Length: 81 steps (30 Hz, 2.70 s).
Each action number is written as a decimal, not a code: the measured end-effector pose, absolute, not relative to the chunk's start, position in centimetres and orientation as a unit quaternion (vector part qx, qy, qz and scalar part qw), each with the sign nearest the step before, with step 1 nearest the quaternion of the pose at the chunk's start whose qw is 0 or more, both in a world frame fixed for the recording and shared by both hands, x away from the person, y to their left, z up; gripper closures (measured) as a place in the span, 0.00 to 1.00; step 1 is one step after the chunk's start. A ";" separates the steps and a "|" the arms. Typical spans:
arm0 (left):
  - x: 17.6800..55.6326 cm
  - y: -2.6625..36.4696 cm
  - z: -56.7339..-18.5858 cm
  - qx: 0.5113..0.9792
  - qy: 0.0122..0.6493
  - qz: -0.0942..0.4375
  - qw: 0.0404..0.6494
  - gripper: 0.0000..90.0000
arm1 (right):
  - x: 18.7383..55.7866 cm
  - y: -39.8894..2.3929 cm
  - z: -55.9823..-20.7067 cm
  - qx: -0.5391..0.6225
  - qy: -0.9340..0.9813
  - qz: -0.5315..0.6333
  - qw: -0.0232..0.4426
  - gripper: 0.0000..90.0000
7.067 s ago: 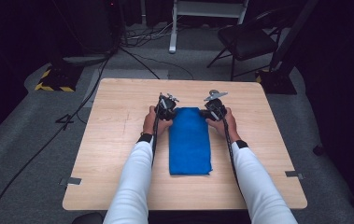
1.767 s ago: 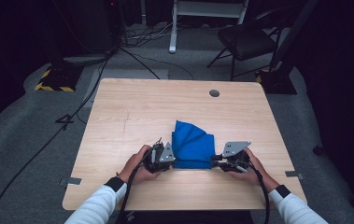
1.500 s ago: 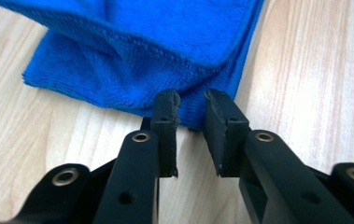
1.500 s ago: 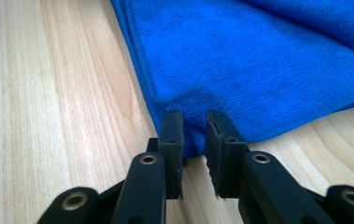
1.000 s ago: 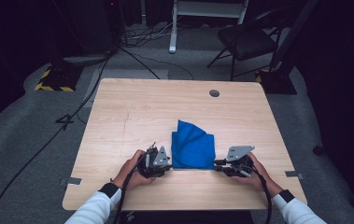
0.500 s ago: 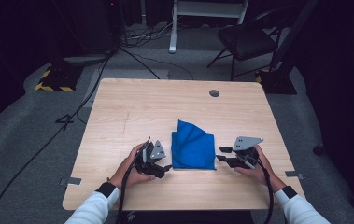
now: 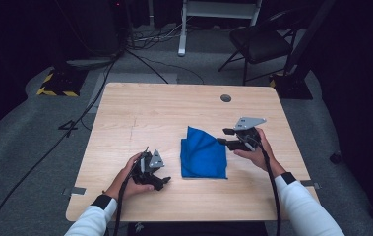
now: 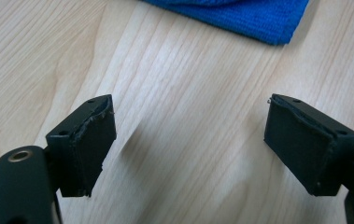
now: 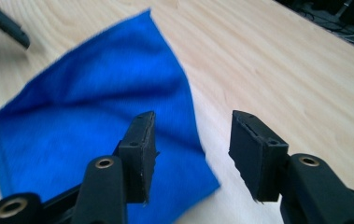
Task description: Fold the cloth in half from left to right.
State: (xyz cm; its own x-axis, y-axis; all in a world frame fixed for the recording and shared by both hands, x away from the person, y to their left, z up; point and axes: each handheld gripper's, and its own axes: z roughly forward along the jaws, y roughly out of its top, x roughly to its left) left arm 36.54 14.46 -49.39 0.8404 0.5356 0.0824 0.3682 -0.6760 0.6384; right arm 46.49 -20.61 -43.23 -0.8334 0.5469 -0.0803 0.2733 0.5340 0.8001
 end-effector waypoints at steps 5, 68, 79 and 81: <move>36.3 15.6 -49.7 0.899 0.262 0.115 0.331 0.19 | 48.1 -18.3 -42.7 0.234 0.861 0.424 0.154 0.54; 36.1 15.4 -50.3 0.892 0.259 0.099 0.357 0.18 | 40.8 -16.1 -43.2 0.229 0.860 0.427 0.161 0.53; 35.9 15.4 -50.3 0.890 0.264 0.103 0.357 0.18 | 43.4 -13.2 -44.1 0.284 0.853 0.402 0.174 0.59; 35.9 15.4 -50.3 0.890 0.264 0.102 0.357 0.18 | 43.9 -13.3 -44.7 0.295 0.854 0.393 0.171 0.73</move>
State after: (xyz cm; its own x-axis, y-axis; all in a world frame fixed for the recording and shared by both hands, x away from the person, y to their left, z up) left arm 35.89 15.39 -50.30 0.8396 0.5432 -0.0071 0.3974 -0.6053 0.6897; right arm 43.87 -13.28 -44.67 -0.7672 0.6386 -0.0600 0.3695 0.5165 0.7724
